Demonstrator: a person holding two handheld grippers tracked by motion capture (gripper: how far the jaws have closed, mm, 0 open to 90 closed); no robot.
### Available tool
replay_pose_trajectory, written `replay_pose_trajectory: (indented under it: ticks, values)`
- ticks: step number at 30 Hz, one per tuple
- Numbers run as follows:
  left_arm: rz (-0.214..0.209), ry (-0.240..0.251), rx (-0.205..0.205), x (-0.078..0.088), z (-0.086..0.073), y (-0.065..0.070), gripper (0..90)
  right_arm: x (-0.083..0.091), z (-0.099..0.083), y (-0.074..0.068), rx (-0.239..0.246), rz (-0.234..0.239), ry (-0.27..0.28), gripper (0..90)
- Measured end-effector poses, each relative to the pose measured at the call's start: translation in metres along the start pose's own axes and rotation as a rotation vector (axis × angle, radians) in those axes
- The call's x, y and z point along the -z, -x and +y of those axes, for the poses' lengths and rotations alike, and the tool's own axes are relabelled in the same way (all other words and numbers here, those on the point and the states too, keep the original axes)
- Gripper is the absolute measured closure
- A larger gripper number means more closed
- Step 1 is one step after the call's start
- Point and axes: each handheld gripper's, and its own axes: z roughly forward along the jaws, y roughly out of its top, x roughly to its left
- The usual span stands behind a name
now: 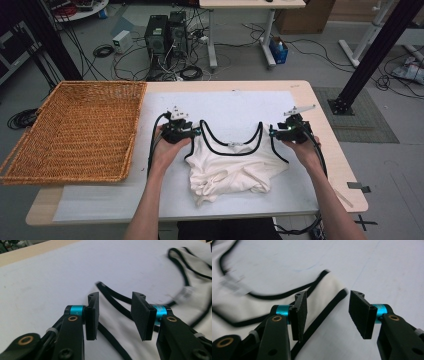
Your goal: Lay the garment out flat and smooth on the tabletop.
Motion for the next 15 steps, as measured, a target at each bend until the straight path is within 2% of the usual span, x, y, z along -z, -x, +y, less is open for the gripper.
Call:
replay_pose_trajectory:
  ticks: [1, 2, 3, 4, 5, 6, 7, 10, 11, 12, 13, 14, 15]
  values:
    - [0.004, -0.018, 0.008, -0.009, 0.002, -0.008, 58.4, -0.017, 0.008, 0.014, -0.007, 0.01, -0.02, 48.9]
    - [0.014, -0.049, 0.021, -0.017, 0.004, -0.015, 58.4, -0.017, 0.008, 0.014, -0.007, 0.01, -0.02, 48.9]
    - [0.035, -0.085, 0.021, -0.025, 0.004, -0.019, 53.1, -0.032, 0.014, 0.022, -0.018, 0.022, -0.075, 45.9]
    - [0.039, -0.105, 0.02, -0.032, 0.004, -0.022, 53.1, -0.032, 0.014, 0.022, -0.018, 0.022, -0.075, 45.9]
    - [0.005, -0.103, 0.016, -0.043, 0.002, -0.026, 52.3, -0.042, 0.017, 0.024, 0.018, 0.043, -0.107, 45.0]
    - [0.005, -0.103, 0.016, -0.043, 0.002, -0.026, 52.3, -0.042, 0.017, 0.024, 0.018, 0.043, -0.107, 45.0]
    - [-0.004, -0.103, 0.016, -0.048, 0.0, -0.027, 52.3, -0.05, 0.018, 0.024, 0.029, 0.092, -0.111, 44.9]
    - [0.0, -0.116, 0.001, -0.061, -0.003, -0.025, 52.2, -0.056, 0.018, 0.022, 0.049, 0.092, -0.123, 47.8]
    - [-0.016, -0.113, -0.032, -0.063, -0.002, -0.021, 56.3, -0.056, 0.019, 0.021, 0.086, 0.093, -0.118, 61.8]
    - [-0.016, -0.113, -0.032, -0.063, -0.002, -0.021, 64.4, -0.056, 0.019, 0.021, 0.086, 0.093, -0.118, 61.8]
    - [-0.037, -0.114, -0.057, -0.064, -0.002, -0.018, 64.4, -0.055, 0.02, 0.02, 0.102, 0.105, -0.119, 73.8]
    - [-0.044, -0.117, -0.064, -0.064, -0.001, -0.017, 72.7, -0.055, 0.02, 0.019, 0.13, 0.113, -0.12, 82.1]
    - [-0.069, -0.123, -0.049, -0.066, 0.003, -0.018, 81.2, -0.056, 0.023, 0.017, 0.168, 0.097, -0.115, 87.0]
